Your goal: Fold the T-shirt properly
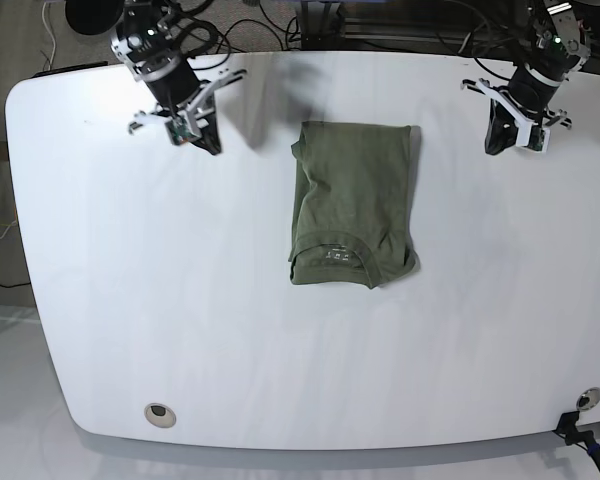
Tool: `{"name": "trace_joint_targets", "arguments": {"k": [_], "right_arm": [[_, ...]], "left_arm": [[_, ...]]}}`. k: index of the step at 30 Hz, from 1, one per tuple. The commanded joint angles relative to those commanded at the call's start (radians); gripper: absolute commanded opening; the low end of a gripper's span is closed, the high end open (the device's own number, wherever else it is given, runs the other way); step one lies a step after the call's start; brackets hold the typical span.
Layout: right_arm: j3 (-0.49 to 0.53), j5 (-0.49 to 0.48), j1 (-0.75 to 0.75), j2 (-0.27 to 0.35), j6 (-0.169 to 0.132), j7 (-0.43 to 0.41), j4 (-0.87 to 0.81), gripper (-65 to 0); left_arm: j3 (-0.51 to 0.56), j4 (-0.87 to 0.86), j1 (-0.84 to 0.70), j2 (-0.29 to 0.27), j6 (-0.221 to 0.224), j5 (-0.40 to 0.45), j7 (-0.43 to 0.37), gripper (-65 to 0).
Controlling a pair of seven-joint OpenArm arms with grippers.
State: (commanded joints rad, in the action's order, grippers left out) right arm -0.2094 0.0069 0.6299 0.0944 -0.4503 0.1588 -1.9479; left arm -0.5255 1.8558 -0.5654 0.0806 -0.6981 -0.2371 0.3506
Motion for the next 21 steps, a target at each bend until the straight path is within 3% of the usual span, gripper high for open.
{"name": "trace_joint_targets", "arguments": {"k": [6,9,17,21], "right_arm": [[-0.011,0.000,0.149,-0.009,0.005,-0.092,0.000,-65.0],[-0.038,0.000,0.215,-0.060,0.005,-0.132,-0.008,-65.0],[-0.049,-0.003,0.341,-0.091,0.003,-0.135,-0.020,-65.0],[-0.052,-0.072,0.405,-0.114,-0.002,-0.135,-0.020,-65.0]], "left_arm": [[0.005,0.006,-0.117,-0.003,0.000,-0.003,0.000,-65.0],[0.005,0.006,-0.167,-0.031,0.000,-0.003,0.000,-65.0],[0.006,0.008,-0.276,-0.072,0.000,-0.005,0.000,-65.0],[0.002,0.008,-0.321,-0.094,0.000,-0.003,0.000,-65.0]]}}
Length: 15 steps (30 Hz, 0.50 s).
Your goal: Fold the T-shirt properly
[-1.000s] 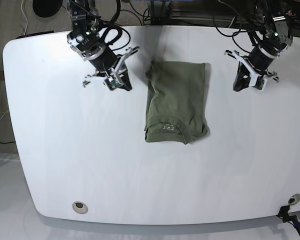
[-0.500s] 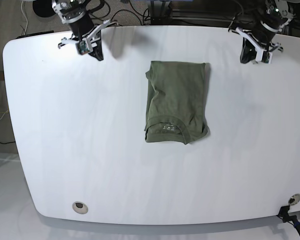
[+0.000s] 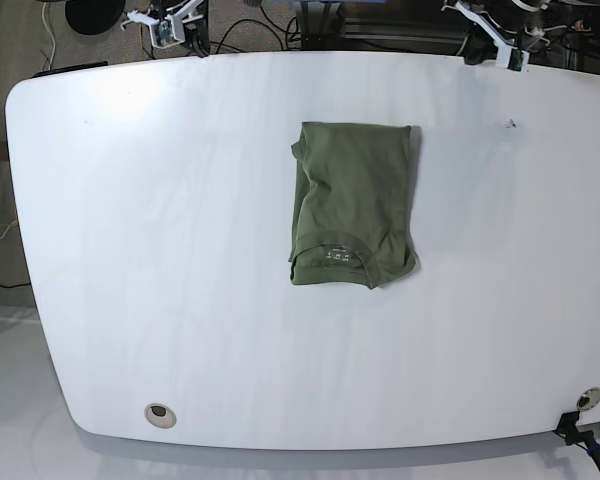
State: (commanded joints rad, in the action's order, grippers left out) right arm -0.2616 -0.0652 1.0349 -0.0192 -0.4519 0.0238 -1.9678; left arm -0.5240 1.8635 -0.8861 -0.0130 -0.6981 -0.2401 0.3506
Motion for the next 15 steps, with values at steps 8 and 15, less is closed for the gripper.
{"name": "trace_joint_targets", "arguments": {"k": [8,15], "right_arm": [[-0.002,-0.018,0.084,0.000,0.000,0.000,0.002,-65.0],[0.003,-0.015,0.104,0.000,0.003,0.006,0.097,-65.0]], "left_arm": [[0.005,0.000,-0.095,-0.021,0.000,-0.002,0.000,-65.0],[0.048,-0.068,-0.106,-0.017,0.000,0.006,0.000,-65.0]]}}
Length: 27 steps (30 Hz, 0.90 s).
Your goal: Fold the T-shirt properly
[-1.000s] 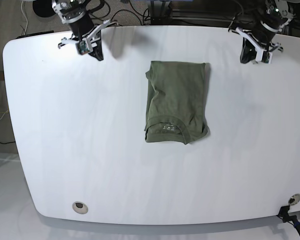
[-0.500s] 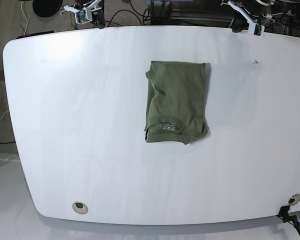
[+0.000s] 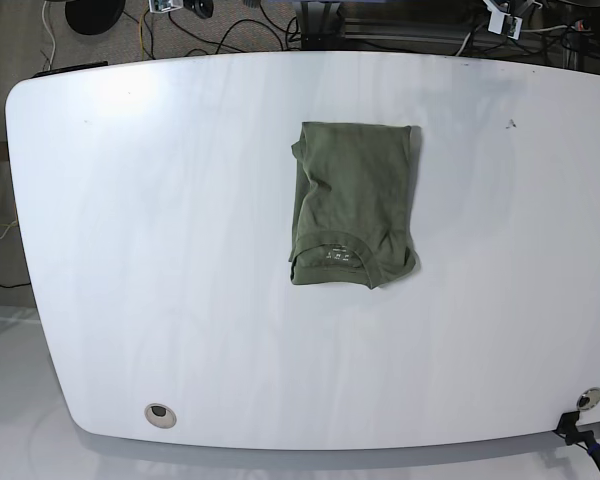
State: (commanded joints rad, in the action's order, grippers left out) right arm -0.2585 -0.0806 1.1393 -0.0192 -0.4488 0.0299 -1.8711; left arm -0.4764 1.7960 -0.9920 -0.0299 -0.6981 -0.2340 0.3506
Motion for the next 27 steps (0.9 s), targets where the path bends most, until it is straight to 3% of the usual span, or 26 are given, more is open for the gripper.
{"name": "trace_joint_targets", "arguments": {"k": [4,6,12,27], "right_arm": [[0.002,0.003,-0.037,0.000,0.000,0.000,0.110,-65.0],[0.003,0.003,-0.054,0.000,0.000,0.000,0.160,-65.0],[0.003,0.005,-0.117,0.002,0.000,0.000,0.296,-65.0],[0.058,0.006,-0.304,0.025,0.002,0.000,0.703,-65.0]], "left_arm": [[0.064,-0.126,0.031,0.006,0.000,0.009,0.000,-65.0],[0.107,-0.198,0.058,0.017,0.000,0.061,-0.003,-65.0],[0.181,-0.407,0.101,0.015,0.000,0.135,-0.109,-65.0],[0.186,-0.750,0.324,0.012,0.000,0.252,-0.114,-65.0]]}}
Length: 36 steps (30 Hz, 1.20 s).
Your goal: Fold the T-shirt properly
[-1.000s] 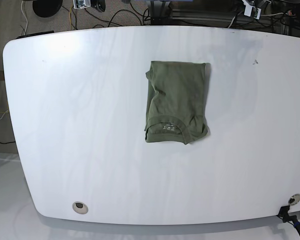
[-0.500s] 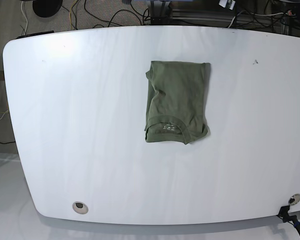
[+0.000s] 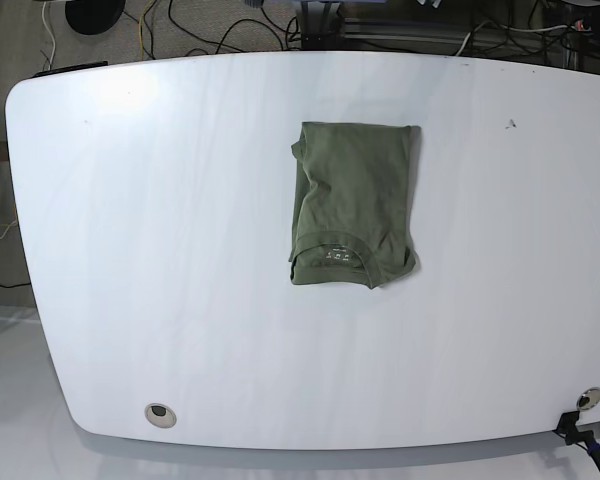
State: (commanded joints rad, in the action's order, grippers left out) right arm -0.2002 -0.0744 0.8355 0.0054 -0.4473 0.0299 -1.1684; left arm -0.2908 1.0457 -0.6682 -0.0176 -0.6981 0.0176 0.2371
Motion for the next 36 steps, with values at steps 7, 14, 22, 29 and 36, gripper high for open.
{"name": "trace_joint_targets", "arguments": {"k": [7,14,22,29,36], "right_arm": [[0.002,0.002,-0.161,0.020,0.000,0.000,0.253,-65.0],[0.002,0.002,-0.338,0.043,0.000,0.000,0.514,-65.0],[0.002,0.129,-0.491,0.038,0.003,0.000,0.717,-65.0],[0.002,0.178,-0.589,0.040,0.080,0.000,0.842,-65.0],[0.002,0.190,-0.666,0.043,0.124,0.003,0.970,-65.0]], "left_arm": [[0.000,-0.236,0.144,-0.002,0.081,0.089,0.000,-65.0],[0.000,-0.517,0.321,0.003,0.197,0.130,-0.014,-65.0],[0.025,-0.807,0.483,0.023,0.403,0.153,-0.106,-65.0],[0.106,-0.848,0.516,0.020,0.542,0.172,-0.124,-65.0],[0.106,-0.848,0.539,0.021,0.639,0.173,-0.123,-65.0]]}}
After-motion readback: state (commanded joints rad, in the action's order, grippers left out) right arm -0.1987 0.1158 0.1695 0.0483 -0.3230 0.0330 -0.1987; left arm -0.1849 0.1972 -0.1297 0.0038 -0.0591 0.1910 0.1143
